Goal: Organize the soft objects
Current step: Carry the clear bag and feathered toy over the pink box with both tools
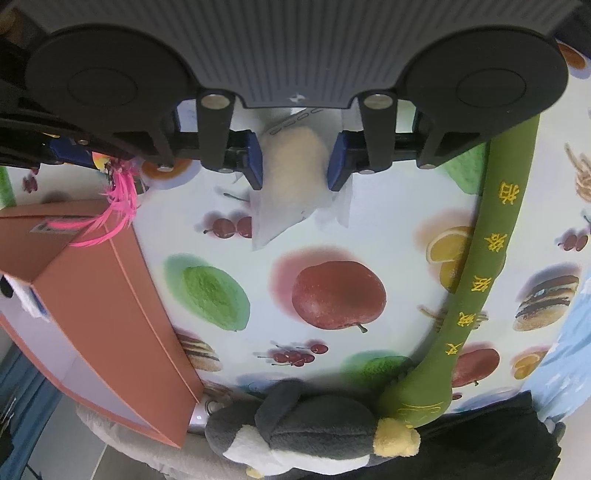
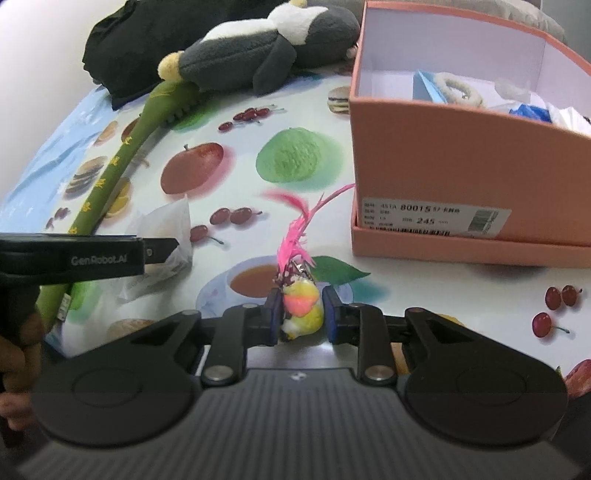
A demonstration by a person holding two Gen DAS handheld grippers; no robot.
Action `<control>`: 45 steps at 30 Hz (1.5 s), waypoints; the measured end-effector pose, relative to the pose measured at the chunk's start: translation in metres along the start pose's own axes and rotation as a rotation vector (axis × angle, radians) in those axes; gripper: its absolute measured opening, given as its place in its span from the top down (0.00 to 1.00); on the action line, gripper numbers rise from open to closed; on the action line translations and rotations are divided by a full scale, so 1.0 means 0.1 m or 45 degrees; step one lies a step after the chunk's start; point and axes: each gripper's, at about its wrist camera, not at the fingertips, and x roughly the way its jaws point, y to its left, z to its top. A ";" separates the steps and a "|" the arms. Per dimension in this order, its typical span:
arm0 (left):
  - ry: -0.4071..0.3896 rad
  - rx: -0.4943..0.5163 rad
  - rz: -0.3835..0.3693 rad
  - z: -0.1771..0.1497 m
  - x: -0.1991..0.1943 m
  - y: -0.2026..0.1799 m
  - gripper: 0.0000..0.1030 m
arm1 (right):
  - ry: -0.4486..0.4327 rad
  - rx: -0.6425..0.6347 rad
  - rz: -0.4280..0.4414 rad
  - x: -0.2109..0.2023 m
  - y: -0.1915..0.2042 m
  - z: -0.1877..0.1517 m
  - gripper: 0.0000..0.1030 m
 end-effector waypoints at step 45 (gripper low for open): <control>-0.319 0.243 -0.471 0.48 -1.54 -1.56 0.60 | -0.479 0.190 -0.165 -2.09 -0.73 0.25 0.74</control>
